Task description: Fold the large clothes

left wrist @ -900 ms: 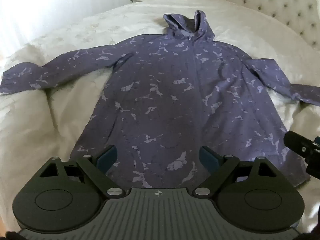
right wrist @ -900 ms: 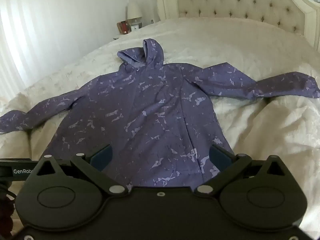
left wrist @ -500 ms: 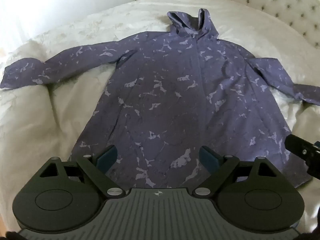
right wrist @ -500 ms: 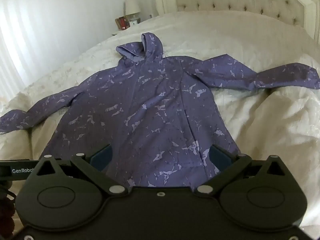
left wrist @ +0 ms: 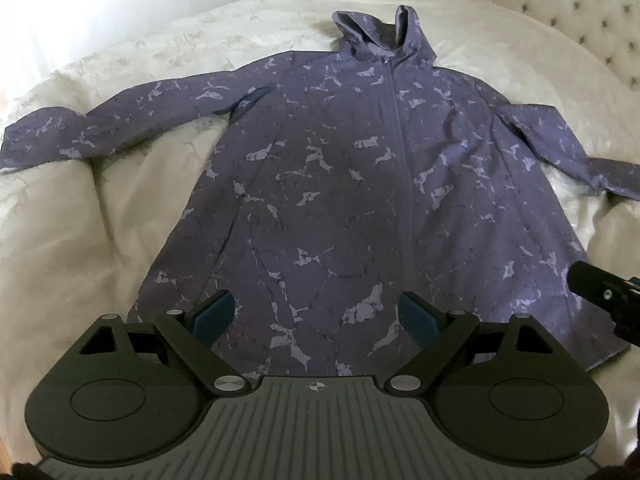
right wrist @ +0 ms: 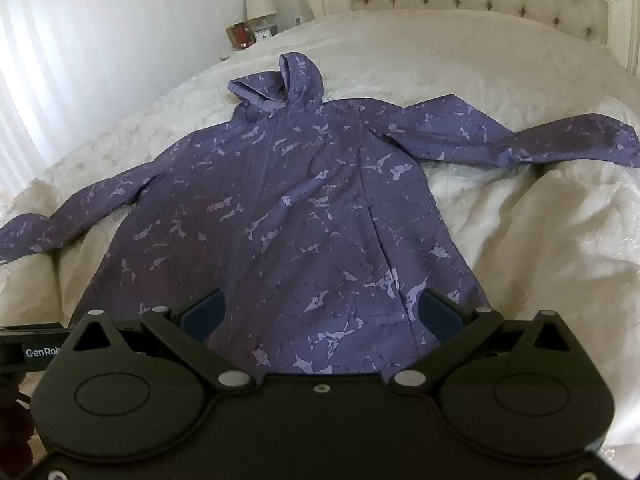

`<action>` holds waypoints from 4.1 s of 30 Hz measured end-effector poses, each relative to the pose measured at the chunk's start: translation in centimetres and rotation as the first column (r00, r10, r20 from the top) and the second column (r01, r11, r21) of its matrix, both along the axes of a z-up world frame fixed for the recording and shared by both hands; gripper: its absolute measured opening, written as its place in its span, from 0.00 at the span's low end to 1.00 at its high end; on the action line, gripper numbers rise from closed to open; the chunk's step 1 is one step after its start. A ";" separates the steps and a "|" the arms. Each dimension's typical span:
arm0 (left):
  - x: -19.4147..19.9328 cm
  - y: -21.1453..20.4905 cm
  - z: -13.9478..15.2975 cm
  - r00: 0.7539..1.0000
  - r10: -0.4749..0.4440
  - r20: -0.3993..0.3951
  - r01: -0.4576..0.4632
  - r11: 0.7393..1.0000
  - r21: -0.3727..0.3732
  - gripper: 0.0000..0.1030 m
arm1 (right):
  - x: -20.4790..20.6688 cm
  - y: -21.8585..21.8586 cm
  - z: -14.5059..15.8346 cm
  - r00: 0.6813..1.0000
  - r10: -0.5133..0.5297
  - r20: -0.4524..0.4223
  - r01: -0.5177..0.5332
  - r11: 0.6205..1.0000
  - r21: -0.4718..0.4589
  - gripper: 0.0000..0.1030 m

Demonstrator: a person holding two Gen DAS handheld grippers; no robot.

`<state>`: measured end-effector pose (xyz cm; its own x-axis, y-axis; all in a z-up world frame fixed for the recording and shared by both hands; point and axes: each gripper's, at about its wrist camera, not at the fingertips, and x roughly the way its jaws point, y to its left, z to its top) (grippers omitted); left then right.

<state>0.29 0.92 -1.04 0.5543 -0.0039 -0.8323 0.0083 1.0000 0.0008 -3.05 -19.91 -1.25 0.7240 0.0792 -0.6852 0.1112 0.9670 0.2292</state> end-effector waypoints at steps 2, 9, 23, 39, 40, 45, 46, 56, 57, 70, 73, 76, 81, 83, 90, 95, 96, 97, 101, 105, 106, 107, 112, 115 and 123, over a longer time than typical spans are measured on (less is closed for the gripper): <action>0.0 0.0 -0.1 1.000 0.000 -0.002 0.000 1.000 -0.001 0.87 | 0.0 0.1 0.0 1.000 0.001 -0.001 -0.001 1.000 0.000 0.99; -0.1 -0.2 -0.4 1.000 -0.002 -0.004 0.002 1.000 -0.002 0.87 | 0.4 0.3 0.0 1.000 0.006 -0.012 -0.006 1.000 -0.002 0.99; 0.0 -0.2 -1.1 1.000 -0.002 -0.018 0.001 1.000 -0.007 0.87 | 0.8 0.7 -0.5 0.999 0.020 -0.037 -0.020 1.000 0.009 0.99; 1.6 1.1 -2.1 0.999 0.016 -0.045 -0.017 1.000 -0.018 0.87 | 2.9 2.0 -1.3 0.994 0.061 -0.091 -0.061 0.998 0.000 0.99; 1.8 1.4 -2.2 0.999 0.017 -0.044 -0.018 1.000 -0.021 0.87 | 3.1 2.1 -1.4 0.993 0.066 -0.095 -0.067 0.998 -0.003 0.99; 3.2 3.4 -2.2 0.999 0.031 -0.032 -0.034 0.996 -0.088 0.87 | 5.0 2.8 -1.4 0.989 0.101 -0.108 -0.102 0.995 -0.002 0.99; 3.5 4.1 -2.2 0.999 0.033 -0.028 -0.036 0.993 -0.113 0.87 | 5.5 2.9 -1.3 0.988 0.110 -0.107 -0.110 0.994 0.000 0.99; 8.1 12.1 -1.4 0.994 0.096 0.043 -0.078 0.950 -0.304 0.87 | 11.6 4.7 0.2 0.982 0.182 -0.047 -0.182 0.983 0.007 0.99; 8.6 12.9 -1.1 0.992 0.113 0.058 -0.092 0.955 -0.282 0.87 | 12.3 4.9 0.3 0.982 0.187 -0.039 -0.187 0.982 0.012 0.99; 12.2 27.0 -0.7 0.920 0.372 0.125 -0.365 0.928 -0.076 0.87 | 19.1 8.0 -0.3 0.971 0.238 -0.019 -0.235 0.967 0.099 0.99; 12.5 29.6 -1.5 0.892 0.436 0.123 -0.432 0.900 -0.056 0.87 | 19.9 9.0 -0.8 0.965 0.261 -0.029 -0.257 0.961 0.102 0.99; 12.1 32.3 -1.9 0.861 0.492 0.129 -0.483 0.870 -0.098 0.87 | 20.5 9.8 -1.3 0.958 0.283 -0.040 -0.277 0.955 0.103 0.99; 12.9 34.7 -2.3 0.836 0.529 0.144 -0.506 0.845 -0.171 0.87 | 21.0 10.7 -2.1 0.952 0.301 -0.061 -0.294 0.950 0.104 0.99; 13.5 35.4 -2.4 0.831 0.536 0.150 -0.507 0.840 -0.193 0.87 | 21.1 10.8 -2.5 0.950 0.305 -0.071 -0.297 0.949 0.103 0.99; 14.2 36.9 -1.2 0.798 0.570 0.197 -0.514 0.813 -0.273 0.14 | 21.0 10.5 -4.1 0.947 0.304 -0.105 -0.294 0.951 0.098 0.99; 16.0 35.0 3.0 0.836 0.470 0.282 -0.417 0.879 -0.230 0.13 | 20.9 9.2 -5.4 0.951 0.282 -0.128 -0.270 0.957 0.105 0.99; 16.5 34.3 4.2 0.844 0.444 0.302 -0.391 0.893 -0.222 0.13 | 20.8 8.9 -5.6 0.953 0.275 -0.129 -0.263 0.959 0.104 0.99; 17.0 33.5 5.2 0.851 0.418 0.318 -0.364 0.906 -0.215 0.13 | 20.7 8.6 -5.7 0.955 0.267 -0.128 -0.255 0.962 0.101 0.99; 19.7 29.2 9.8 0.874 0.282 0.395 -0.233 0.958 -0.169 0.13 | 20.4 7.0 -6.3 0.965 0.233 -0.119 -0.224 0.971 0.087 0.99; 21.6 23.1 13.6 0.878 0.130 0.461 -0.081 0.989 -0.126 0.13 | 19.9 5.3 -6.7 0.978 0.188 -0.092 -0.183 0.982 0.055 0.99; 22.1 21.7 14.2 0.876 0.098 0.472 -0.047 0.992 -0.120 0.13 | 19.7 4.8 -6.8 0.981 0.174 -0.082 -0.172 0.984 0.041 0.99; 22.7 19.9 15.0 0.872 0.059 0.485 -0.005 0.994 -0.112 0.13 | 19.6 4.4 -6.9 0.984 0.163 -0.074 -0.161 0.986 0.030 0.99; 25.0 11.0 15.1 0.841 -0.117 0.528 0.183 0.980 -0.075 0.13 | 19.4 1.6 -7.5 0.993 0.111 -0.050 -0.110 0.993 0.034 0.99; 26.0 6.0 13.4 0.823 -0.196 0.533 0.283 0.955 -0.086 0.13 | 19.3 -0.1 -8.0 0.996 0.077 -0.042 -0.075 0.996 0.048 0.99; 27.5 -3.1 6.0 0.809 -0.337 0.481 0.463 0.870 -0.170 0.14 | 19.5 -4.0 -8.8 0.999 -0.022 -0.035 0.025 0.997 0.075 0.99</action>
<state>27.80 -2.16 4.96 0.7474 -0.4902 -0.4485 0.4697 0.8672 -0.1651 16.42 -23.91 -10.04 0.7029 0.1149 -0.7019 0.1428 0.9440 0.2976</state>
